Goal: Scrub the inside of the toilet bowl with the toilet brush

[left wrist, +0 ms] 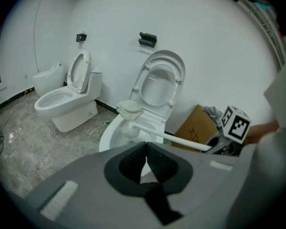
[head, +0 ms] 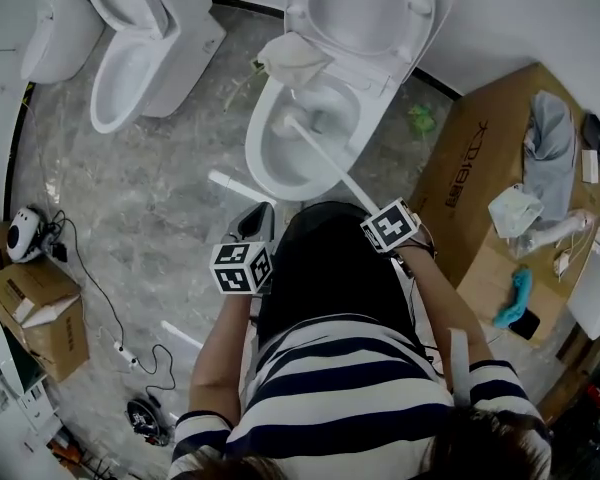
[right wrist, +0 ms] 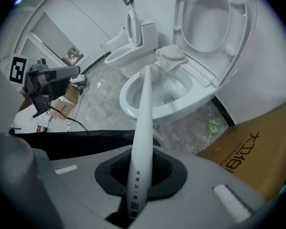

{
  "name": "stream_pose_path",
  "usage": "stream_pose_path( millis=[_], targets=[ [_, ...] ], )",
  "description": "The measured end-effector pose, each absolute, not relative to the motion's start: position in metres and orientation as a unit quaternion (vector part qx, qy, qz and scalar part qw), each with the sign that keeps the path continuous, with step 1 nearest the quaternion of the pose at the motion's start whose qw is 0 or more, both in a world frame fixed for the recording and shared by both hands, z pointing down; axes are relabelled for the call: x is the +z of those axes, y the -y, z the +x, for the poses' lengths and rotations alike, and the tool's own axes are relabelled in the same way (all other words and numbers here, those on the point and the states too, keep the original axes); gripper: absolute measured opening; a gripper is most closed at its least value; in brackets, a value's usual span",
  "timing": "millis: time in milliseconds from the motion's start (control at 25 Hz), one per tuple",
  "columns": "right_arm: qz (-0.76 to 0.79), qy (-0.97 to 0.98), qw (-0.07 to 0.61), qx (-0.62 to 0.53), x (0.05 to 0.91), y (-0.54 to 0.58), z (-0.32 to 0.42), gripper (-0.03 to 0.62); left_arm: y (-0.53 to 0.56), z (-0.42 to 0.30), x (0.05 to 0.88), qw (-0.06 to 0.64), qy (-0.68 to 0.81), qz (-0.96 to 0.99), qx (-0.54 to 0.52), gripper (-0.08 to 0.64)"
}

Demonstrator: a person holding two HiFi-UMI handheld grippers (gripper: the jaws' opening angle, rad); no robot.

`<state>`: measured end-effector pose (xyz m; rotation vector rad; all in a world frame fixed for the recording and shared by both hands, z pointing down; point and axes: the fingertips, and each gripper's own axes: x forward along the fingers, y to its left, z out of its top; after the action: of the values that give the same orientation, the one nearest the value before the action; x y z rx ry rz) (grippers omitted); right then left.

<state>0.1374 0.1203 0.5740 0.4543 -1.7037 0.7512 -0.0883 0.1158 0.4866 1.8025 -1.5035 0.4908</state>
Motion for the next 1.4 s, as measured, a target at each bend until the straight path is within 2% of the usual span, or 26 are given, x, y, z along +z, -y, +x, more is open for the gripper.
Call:
stream_pose_path(
  millis=[440,760,1400],
  targets=[
    [0.174,0.679,0.638,0.318,0.622,-0.088,0.105,0.034,-0.076,-0.100,0.541,0.383,0.540,0.716,0.220,0.000],
    [0.150,0.644,0.698,0.273,0.650,-0.050,0.095,0.034,-0.046,-0.109,0.575,0.388,0.503,0.733,0.244,0.000],
    [0.131,0.625,0.732,0.236,0.678,0.005,0.086,0.034,-0.009,-0.124,0.618,0.421,0.478,0.724,0.264,0.000]
  ],
)
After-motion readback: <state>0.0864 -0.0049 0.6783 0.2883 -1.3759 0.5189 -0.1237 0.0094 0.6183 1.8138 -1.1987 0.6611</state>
